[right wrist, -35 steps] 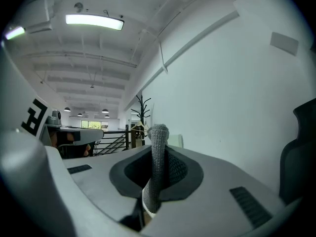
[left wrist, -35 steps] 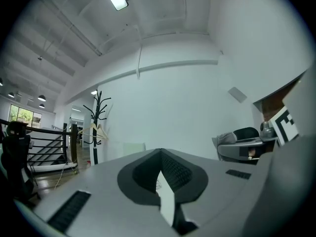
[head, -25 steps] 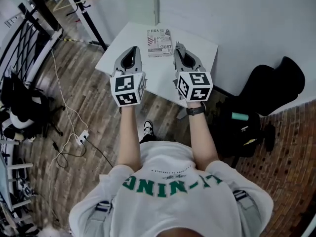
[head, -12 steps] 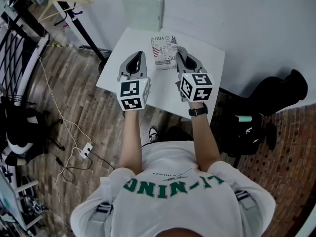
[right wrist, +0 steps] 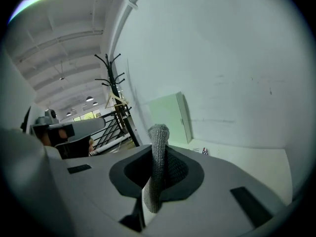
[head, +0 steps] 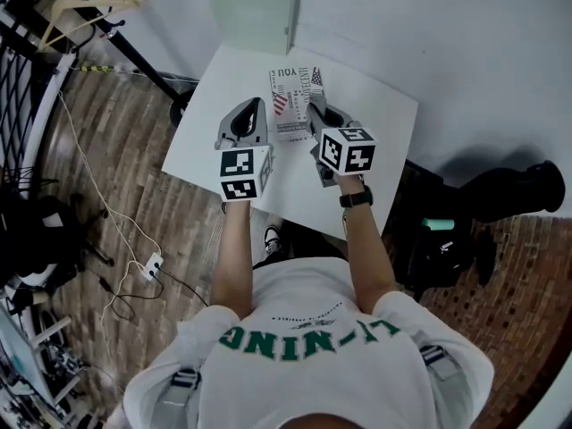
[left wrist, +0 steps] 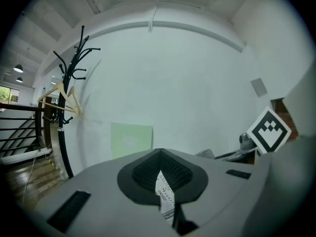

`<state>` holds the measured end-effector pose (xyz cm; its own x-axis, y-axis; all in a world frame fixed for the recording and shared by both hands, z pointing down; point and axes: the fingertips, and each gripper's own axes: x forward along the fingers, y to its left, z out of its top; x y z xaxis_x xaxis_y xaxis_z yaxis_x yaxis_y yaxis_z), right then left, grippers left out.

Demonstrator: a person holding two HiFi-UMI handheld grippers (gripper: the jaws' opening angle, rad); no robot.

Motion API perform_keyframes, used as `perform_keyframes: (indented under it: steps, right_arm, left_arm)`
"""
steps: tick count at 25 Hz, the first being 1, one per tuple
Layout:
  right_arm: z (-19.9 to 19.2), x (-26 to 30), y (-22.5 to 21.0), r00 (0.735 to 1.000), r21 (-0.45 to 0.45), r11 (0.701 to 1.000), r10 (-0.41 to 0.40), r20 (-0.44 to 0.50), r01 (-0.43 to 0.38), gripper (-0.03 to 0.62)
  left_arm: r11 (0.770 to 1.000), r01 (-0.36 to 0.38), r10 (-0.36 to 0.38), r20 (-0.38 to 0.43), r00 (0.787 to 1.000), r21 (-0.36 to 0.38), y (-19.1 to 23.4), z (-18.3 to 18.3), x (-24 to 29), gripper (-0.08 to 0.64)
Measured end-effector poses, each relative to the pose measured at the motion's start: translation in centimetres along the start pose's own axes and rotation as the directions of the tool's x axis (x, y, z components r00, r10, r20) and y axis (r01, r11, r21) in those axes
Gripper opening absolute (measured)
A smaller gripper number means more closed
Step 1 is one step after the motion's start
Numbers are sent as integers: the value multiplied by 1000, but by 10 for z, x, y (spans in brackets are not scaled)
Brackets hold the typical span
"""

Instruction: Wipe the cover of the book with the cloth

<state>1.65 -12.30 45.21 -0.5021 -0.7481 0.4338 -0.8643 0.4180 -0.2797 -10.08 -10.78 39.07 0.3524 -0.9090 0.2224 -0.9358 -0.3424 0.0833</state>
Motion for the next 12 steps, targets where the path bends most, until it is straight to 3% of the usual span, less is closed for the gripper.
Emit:
perform_keyframes:
  steps: [4,8,10,12]
  right_arm:
    - [0,62,-40,996,49,999,-3,-89,7,37]
    - [6,129,-64,985,144,986,106,-138,-86,35]
    - [8,161,-71,966,237,963,177,-189,-130,35]
    - [1,194,-72,929,315,932,266,-259,-179,34]
  left_arm:
    - [999,-20,19,-50,999,-27,15,-18,48,12]
    - [997,-60,56,-100,993,-46,34,-41,86,12]
    - [996,-78,72,-127,989,-45,41,-52,101,12]
    - [994,-92,84,-149,985,-51,47,-63,112,12]
